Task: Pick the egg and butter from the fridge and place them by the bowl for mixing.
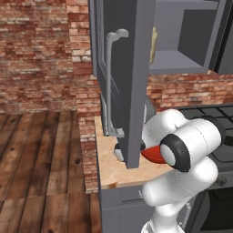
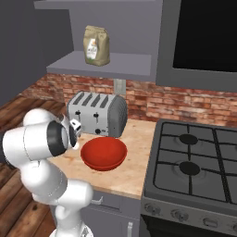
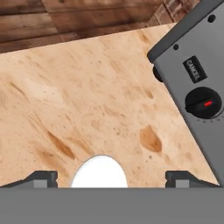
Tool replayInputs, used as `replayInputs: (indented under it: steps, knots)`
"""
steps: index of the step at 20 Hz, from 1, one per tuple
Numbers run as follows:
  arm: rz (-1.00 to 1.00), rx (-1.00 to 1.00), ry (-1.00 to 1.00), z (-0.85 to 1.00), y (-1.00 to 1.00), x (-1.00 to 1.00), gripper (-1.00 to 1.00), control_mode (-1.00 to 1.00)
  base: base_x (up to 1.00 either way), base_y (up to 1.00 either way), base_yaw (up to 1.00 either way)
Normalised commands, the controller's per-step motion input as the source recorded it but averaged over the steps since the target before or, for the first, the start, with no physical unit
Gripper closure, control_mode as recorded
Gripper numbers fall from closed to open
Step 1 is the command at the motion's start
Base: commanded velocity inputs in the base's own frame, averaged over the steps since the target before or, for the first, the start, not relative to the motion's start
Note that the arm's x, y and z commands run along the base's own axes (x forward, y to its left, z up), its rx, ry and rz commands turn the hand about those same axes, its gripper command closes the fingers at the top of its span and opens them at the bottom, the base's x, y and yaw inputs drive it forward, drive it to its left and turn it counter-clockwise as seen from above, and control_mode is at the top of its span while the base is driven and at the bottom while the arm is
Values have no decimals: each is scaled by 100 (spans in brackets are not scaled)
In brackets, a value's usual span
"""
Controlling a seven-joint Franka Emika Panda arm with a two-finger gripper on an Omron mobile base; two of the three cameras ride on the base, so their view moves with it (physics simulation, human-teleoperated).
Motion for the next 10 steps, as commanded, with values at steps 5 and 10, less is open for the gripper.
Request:
replayInputs:
  steps: [5, 10]
  knots:
    - [-3, 0, 3, 41, -6, -1, -100, -100, 0, 0, 0]
    - [-4, 0, 1, 43, -28, -17, -100, -100, 0, 0, 0]
